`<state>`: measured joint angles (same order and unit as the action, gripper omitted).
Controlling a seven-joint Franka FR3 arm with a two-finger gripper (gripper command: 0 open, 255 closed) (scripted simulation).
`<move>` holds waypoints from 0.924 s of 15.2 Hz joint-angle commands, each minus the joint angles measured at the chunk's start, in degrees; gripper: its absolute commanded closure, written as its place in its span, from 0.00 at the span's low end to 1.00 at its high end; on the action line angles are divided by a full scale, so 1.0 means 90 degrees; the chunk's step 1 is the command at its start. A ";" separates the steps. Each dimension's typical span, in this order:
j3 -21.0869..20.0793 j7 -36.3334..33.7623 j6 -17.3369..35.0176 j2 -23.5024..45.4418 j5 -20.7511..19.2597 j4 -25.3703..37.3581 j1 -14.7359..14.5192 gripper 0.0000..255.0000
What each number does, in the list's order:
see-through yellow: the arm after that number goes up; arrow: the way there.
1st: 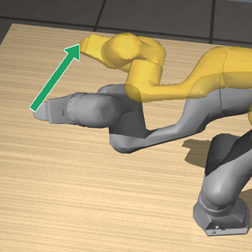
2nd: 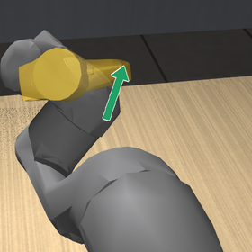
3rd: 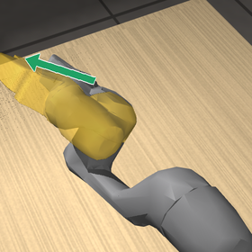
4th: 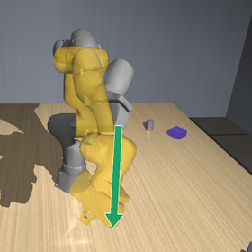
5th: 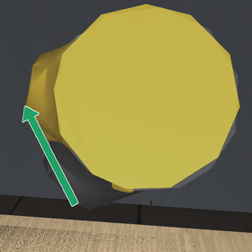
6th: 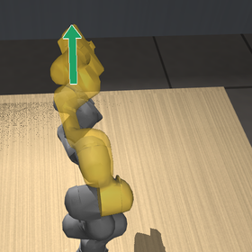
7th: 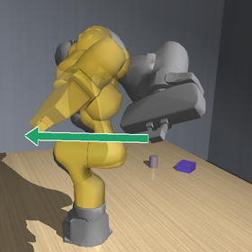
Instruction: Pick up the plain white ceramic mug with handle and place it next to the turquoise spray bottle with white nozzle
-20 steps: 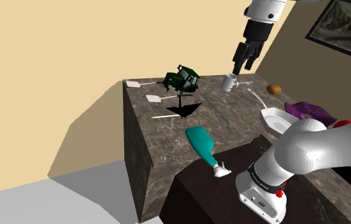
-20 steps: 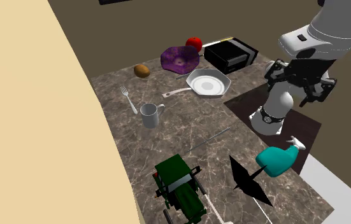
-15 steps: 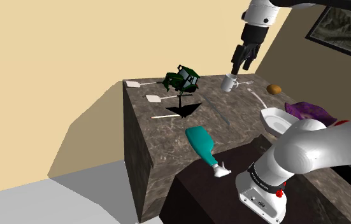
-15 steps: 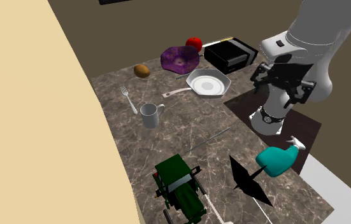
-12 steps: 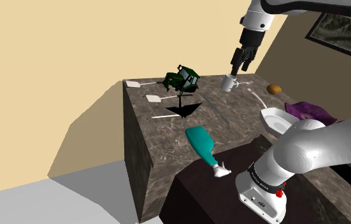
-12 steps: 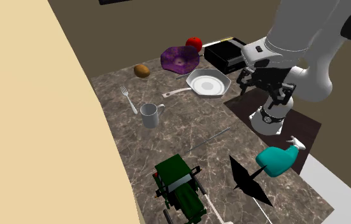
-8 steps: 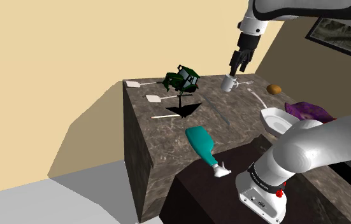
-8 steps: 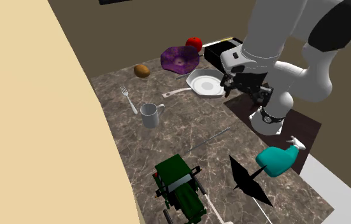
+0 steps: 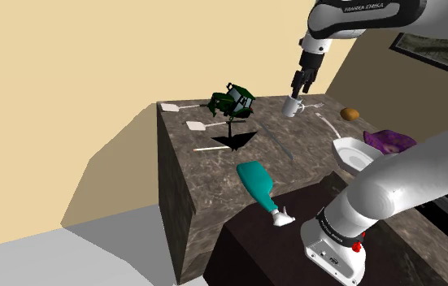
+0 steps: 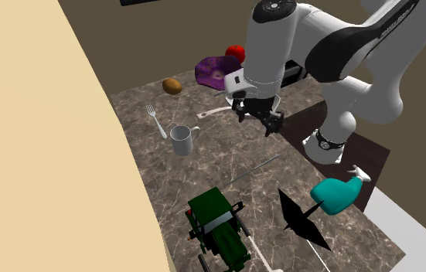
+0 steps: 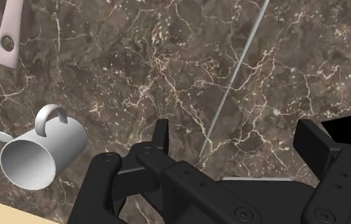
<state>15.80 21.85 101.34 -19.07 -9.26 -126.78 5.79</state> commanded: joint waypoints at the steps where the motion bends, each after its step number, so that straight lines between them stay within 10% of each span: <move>1: 0.0177 0.0253 0.0224 0.0453 0.0012 0.0234 0.0039 0.00; 14: 0.0898 0.2015 0.1013 0.3516 0.0792 0.2400 0.0630 0.00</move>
<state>23.58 38.51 110.14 10.10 -3.00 -107.19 10.69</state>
